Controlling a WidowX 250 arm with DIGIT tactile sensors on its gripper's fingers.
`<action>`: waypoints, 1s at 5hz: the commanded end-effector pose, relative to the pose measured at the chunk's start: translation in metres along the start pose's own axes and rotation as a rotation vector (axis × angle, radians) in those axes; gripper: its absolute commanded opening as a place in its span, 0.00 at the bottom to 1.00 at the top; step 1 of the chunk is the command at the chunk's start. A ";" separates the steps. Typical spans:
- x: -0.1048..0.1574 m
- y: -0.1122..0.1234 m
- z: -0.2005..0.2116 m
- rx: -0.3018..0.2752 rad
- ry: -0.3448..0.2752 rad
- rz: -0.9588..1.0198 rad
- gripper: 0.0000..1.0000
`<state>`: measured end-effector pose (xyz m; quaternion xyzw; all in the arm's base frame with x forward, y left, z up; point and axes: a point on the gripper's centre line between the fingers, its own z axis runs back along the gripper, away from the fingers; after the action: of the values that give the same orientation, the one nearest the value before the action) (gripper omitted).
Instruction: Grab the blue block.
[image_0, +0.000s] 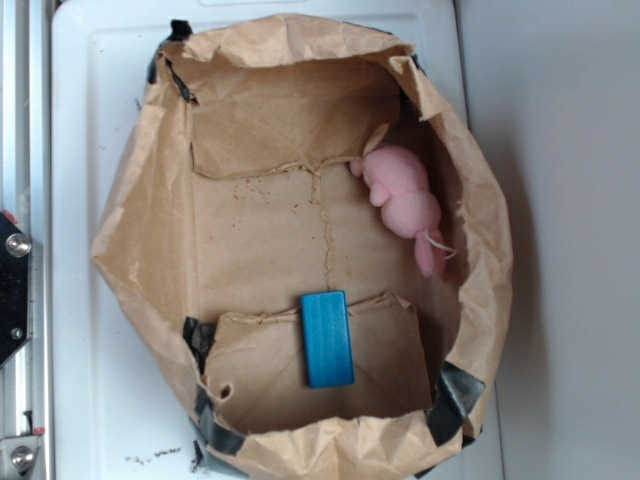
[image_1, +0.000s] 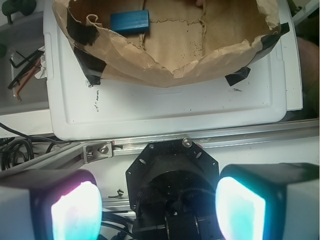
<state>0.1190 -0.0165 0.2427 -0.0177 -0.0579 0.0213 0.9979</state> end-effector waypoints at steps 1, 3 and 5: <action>0.000 0.000 0.000 0.000 0.000 0.000 1.00; 0.060 0.019 -0.012 0.028 -0.065 -0.106 1.00; 0.101 0.040 -0.035 0.072 -0.098 -0.295 1.00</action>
<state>0.2188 0.0225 0.2032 0.0185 -0.0846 -0.1354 0.9870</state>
